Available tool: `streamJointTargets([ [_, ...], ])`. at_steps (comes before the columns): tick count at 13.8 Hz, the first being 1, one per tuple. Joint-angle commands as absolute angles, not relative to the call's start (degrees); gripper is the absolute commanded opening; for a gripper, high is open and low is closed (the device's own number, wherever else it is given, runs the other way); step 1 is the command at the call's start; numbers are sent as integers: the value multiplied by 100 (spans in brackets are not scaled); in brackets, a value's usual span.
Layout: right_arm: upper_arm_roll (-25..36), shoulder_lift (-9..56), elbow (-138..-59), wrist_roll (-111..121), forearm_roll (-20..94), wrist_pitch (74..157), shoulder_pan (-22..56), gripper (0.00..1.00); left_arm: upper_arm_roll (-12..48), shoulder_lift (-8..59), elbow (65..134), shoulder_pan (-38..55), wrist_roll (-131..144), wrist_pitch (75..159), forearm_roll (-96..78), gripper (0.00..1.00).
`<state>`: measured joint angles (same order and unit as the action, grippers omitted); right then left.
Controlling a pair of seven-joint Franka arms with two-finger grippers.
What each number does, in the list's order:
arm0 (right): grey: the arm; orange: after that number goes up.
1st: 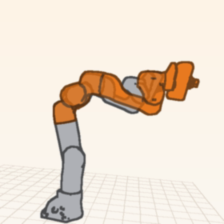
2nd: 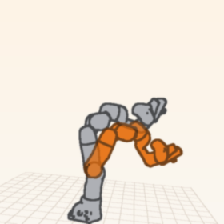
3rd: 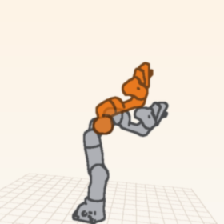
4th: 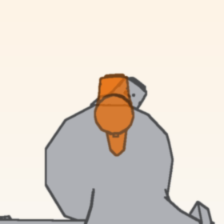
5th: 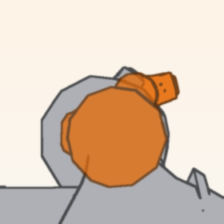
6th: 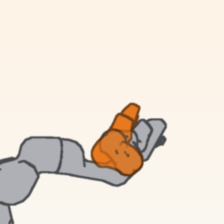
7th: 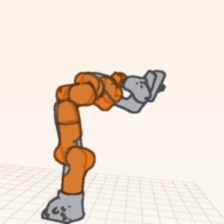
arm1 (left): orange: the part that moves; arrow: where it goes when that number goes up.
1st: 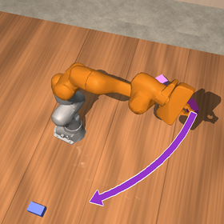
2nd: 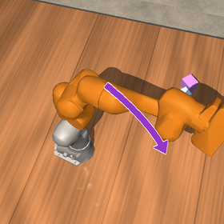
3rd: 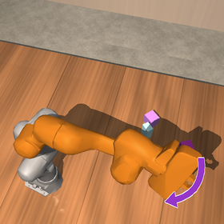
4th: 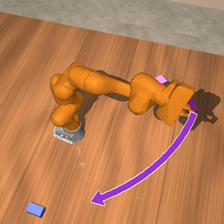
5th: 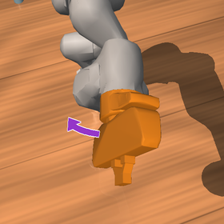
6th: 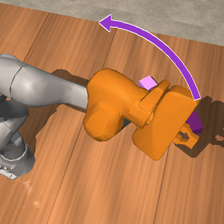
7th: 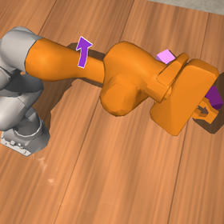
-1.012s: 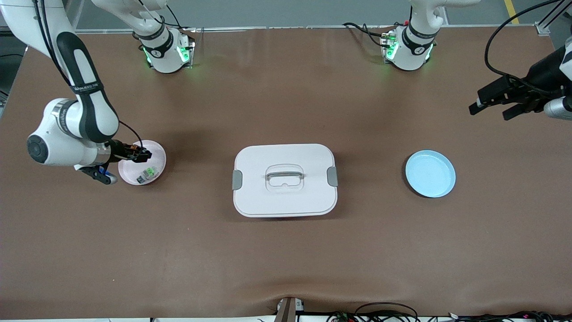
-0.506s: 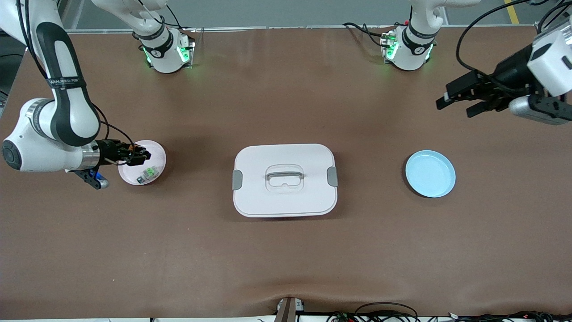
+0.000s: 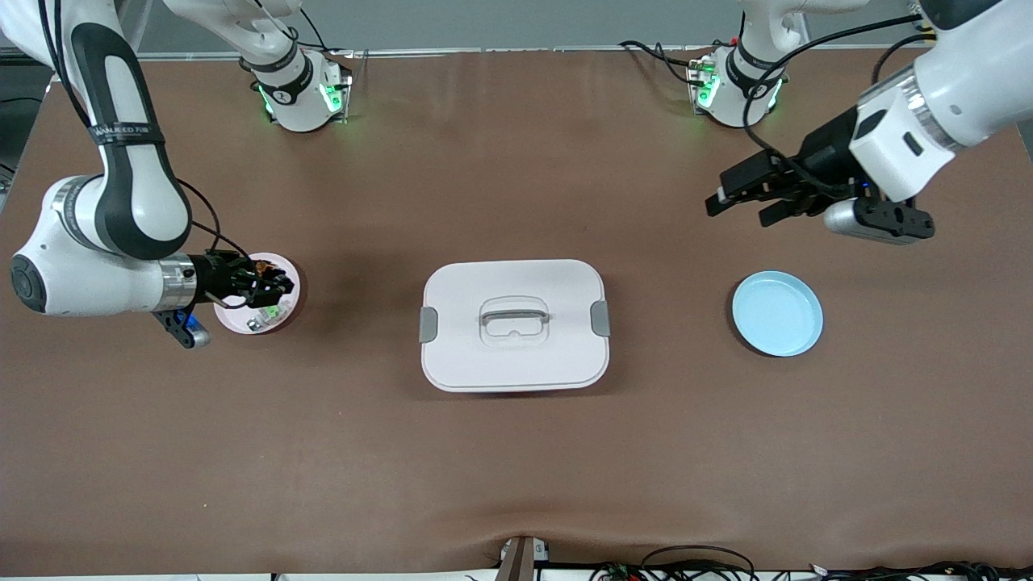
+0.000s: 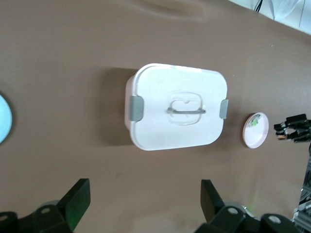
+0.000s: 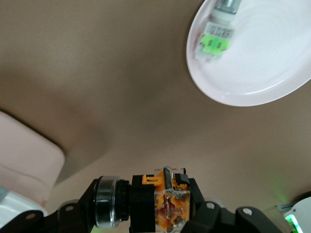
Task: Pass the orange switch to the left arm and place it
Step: 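Lift the switch with the right gripper while the left gripper reaches over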
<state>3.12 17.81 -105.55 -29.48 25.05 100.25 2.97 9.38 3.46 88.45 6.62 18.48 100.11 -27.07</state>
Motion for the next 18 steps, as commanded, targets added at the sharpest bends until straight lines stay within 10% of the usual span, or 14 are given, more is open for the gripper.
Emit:
streamJointTargets([
  [1, 343, 1740, -10275, -3584, 2663, 9862, 526, 0, 1054, 509, 8692, 685, 2161, 10273, -3005, 100],
  [18, 325, 1670, -9484, -6600, 3172, 9712, 1679, 0, 1160, 1116, 8666, 1766, 3858, 11952, -3234, 100],
])
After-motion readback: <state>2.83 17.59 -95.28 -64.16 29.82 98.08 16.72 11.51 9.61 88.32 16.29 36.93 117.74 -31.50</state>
